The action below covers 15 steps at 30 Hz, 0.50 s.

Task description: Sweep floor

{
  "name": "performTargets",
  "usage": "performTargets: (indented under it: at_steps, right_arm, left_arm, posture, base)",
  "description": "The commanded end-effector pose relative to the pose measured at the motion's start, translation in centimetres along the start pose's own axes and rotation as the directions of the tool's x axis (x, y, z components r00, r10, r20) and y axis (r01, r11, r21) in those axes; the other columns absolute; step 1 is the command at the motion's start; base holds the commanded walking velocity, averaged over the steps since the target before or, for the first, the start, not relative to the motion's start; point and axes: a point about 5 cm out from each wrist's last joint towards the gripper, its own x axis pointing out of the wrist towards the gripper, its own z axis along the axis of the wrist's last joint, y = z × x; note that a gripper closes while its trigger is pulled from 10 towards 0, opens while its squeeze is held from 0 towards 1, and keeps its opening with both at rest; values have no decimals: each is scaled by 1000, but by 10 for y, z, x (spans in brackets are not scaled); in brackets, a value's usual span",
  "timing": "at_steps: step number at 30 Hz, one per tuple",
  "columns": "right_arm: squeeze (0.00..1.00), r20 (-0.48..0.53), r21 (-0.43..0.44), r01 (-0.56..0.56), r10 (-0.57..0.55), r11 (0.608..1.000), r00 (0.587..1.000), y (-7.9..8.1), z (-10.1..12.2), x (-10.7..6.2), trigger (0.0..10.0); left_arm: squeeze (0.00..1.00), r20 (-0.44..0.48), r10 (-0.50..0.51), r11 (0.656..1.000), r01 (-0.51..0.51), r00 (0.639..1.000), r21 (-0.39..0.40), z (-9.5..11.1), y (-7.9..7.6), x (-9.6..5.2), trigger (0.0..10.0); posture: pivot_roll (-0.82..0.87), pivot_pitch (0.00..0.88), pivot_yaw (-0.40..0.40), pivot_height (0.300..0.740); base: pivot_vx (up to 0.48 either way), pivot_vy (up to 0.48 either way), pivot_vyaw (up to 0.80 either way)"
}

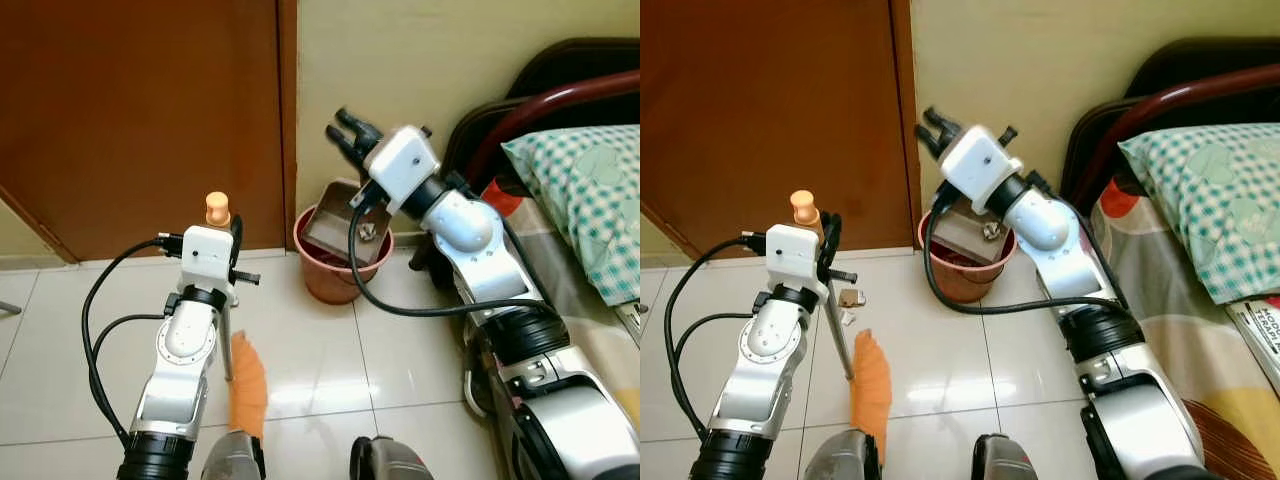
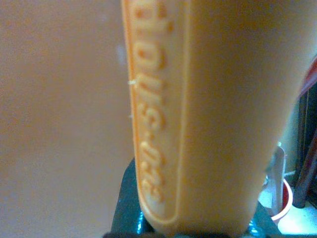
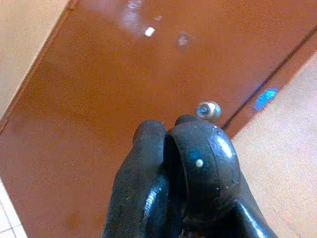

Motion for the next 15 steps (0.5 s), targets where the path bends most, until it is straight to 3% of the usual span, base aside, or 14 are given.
performTargets:
  at_steps: [1, 5, 7, 9, 15]
  right_arm:
    - [0, 51, -96, -9, 14, 995, 999, -7, 12, 0, 10000]
    - [0, 88, -127, 51, -40, 991, 995, -17, 18, 3, 10000]
    - [0, 143, -132, 139, -120, 981, 982, -33, 30, 8, 10000]
    - [0, 188, -24, 246, -237, 969, 953, -52, 45, 16, 10000]
    - [0, 302, 66, 345, -349, 936, 887, -79, 81, 29, 10000]
  left_arm:
    - [0, -29, -3, 1000, 2, 1000, -31, -6, -6, 0, 10000]
    - [0, -27, 1, 1000, -1, 1000, -31, -6, -5, 0, 10000]
    - [0, -24, 3, 1000, -3, 1000, -30, -6, -5, 1, 10000]
    - [0, -24, 4, 1000, -5, 1000, -30, -6, -4, 2, 10000]
    - [0, -21, 2, 1000, -3, 1000, -26, -6, -4, 4, 10000]
  posture:
    - [-24, 84, -57, 740]
    - [-24, 81, -57, 740]
    - [-24, 77, -57, 740]
    - [-25, 75, -56, 740]
    - [-26, 66, -55, 740]
  base:
    - [0, 0, 0]
    - [0, 0, 0]
    - [0, 0, 0]
    - [0, 0, 0]
    - [0, 0, 0]
